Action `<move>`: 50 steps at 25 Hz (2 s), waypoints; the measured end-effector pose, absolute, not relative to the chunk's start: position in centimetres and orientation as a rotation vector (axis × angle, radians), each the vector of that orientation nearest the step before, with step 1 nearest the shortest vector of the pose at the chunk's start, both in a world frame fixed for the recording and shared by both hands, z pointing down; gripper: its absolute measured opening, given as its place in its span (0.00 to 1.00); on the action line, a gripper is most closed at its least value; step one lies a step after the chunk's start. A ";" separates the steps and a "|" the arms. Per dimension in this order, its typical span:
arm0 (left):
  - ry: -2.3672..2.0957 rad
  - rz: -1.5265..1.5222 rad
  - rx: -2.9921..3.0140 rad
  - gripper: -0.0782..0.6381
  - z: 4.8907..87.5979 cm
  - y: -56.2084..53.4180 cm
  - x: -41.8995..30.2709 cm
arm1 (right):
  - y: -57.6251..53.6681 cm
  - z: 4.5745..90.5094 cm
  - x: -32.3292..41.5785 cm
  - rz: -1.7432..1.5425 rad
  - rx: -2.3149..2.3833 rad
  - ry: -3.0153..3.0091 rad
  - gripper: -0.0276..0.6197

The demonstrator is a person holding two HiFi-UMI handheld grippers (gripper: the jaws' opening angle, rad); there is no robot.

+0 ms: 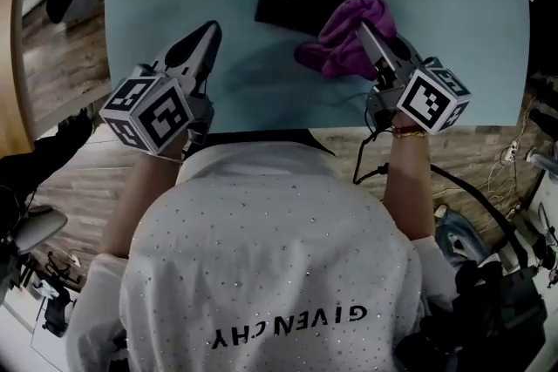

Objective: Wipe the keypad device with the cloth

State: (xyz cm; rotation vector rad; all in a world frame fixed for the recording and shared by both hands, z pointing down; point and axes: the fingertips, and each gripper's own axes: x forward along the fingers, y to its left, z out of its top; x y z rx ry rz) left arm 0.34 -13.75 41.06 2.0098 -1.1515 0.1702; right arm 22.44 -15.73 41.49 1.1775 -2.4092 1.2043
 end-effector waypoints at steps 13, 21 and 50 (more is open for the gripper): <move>-0.896 0.090 2.101 0.11 41.6 -14.4 0.6 | -14.5 42.3 23.4 1.139 1.650 -2.169 0.11; -0.868 0.250 2.310 0.11 41.4 -14.6 -0.9 | -14.4 38.8 15.8 1.081 1.636 -2.266 0.11; -0.694 0.181 2.308 0.11 40.4 -16.3 1.8 | -15.3 42.4 14.2 1.137 1.519 -2.184 0.11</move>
